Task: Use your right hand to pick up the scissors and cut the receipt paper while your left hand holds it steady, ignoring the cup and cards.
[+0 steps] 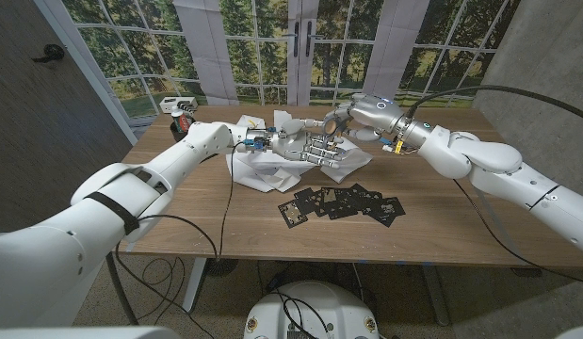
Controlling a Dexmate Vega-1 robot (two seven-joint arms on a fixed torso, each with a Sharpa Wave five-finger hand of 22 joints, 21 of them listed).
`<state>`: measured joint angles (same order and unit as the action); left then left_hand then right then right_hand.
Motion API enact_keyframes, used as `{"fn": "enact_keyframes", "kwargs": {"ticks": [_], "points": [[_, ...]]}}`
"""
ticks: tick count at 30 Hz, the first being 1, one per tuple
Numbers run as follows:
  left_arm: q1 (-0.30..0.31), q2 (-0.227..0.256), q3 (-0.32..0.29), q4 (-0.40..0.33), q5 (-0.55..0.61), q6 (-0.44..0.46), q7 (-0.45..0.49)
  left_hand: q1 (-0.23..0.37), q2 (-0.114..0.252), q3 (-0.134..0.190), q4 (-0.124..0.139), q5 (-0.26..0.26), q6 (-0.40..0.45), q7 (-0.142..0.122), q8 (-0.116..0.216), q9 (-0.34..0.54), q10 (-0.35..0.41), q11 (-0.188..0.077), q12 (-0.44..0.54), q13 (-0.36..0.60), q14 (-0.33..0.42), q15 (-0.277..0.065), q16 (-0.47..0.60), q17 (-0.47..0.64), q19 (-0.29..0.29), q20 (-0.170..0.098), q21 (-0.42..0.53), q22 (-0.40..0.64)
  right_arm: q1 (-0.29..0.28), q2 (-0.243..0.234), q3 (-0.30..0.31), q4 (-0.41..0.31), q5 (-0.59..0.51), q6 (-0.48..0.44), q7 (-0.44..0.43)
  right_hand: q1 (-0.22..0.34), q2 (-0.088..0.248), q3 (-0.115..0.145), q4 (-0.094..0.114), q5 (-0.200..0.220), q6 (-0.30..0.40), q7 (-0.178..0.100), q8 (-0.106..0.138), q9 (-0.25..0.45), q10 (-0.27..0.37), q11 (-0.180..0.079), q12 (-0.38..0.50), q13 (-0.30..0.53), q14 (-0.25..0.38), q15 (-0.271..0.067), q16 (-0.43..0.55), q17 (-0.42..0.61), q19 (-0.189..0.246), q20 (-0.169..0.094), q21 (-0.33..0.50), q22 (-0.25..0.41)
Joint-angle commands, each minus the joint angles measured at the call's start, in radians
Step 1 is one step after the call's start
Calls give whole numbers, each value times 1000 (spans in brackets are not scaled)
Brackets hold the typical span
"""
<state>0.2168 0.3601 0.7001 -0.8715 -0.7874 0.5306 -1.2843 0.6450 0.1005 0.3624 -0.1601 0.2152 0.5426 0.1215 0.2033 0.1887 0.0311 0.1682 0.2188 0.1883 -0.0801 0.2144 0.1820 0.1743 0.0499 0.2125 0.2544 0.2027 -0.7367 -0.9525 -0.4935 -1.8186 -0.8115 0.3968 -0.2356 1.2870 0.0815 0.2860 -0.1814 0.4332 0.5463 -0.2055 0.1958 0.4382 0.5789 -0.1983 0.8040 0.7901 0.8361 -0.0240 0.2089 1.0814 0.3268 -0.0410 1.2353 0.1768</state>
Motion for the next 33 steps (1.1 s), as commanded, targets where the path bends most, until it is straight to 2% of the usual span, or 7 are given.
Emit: {"fn": "enact_keyframes", "kwargs": {"ticks": [1,9,15,19,25,28,33], "points": [[-20,-23,8,53,19,-24,-29,13,-4,3,-2,2,2,-2,0,6,3,-2,5,6,6,1,5,5,4,2,6,3,19,-1,-13,-12,-21,14,34,22,23,30,26,5,-6,1,1,1,11,-8,-1,-4,72,-215,2,3,-7,-108,6,1],[-32,-33,18,56,40,-29,-37,18,-4,6,-4,3,1,-1,0,6,3,-1,5,6,6,1,5,5,4,1,6,3,15,-8,-7,-21,-33,10,37,24,22,29,26,3,-7,2,0,0,13,-8,2,2,73,-215,3,2,-7,-107,7,1],[-17,-17,17,2,37,0,-9,28,-2,10,-8,5,-3,1,-1,6,2,1,4,6,6,0,4,4,4,1,6,3,12,-11,-1,-29,-39,3,35,25,21,29,26,1,-6,1,0,0,13,-7,1,3,72,-215,3,2,-7,-106,7,1],[9,12,8,-78,26,34,46,46,5,20,-14,9,2,2,2,7,6,-4,6,7,9,-2,4,4,6,0,6,4,5,-14,4,-34,-38,-6,36,25,23,30,27,1,-7,2,0,0,18,-7,1,1,74,-215,5,3,-8,-106,7,1],[35,41,0,-152,5,70,116,85,10,38,-20,16,31,1,14,9,30,-15,15,8,28,-3,8,4,21,0,12,6,1,-16,6,-39,-39,-13,40,24,22,30,27,1,-10,2,0,-1,15,-7,1,5,74,-215,5,3,-8,-106,6,1],[40,49,-1,-168,-3,76,136,97,9,42,-21,17,46,8,20,10,35,-14,17,8,38,-3,9,4,26,0,14,6,1,-17,6,-41,-41,-16,43,24,22,30,26,1,-8,2,0,-1,14,-7,0,5,74,-215,4,3,-8,-106,7,1],[43,51,2,-177,-14,74,151,108,9,46,-20,18,52,5,21,11,41,-22,19,8,44,-2,10,4,32,0,16,6,2,-16,6,-47,-46,-23,48,25,21,31,26,2,-8,1,1,-1,15,-8,-2,2,73,-215,4,3,-8,-105,7,1]]}}
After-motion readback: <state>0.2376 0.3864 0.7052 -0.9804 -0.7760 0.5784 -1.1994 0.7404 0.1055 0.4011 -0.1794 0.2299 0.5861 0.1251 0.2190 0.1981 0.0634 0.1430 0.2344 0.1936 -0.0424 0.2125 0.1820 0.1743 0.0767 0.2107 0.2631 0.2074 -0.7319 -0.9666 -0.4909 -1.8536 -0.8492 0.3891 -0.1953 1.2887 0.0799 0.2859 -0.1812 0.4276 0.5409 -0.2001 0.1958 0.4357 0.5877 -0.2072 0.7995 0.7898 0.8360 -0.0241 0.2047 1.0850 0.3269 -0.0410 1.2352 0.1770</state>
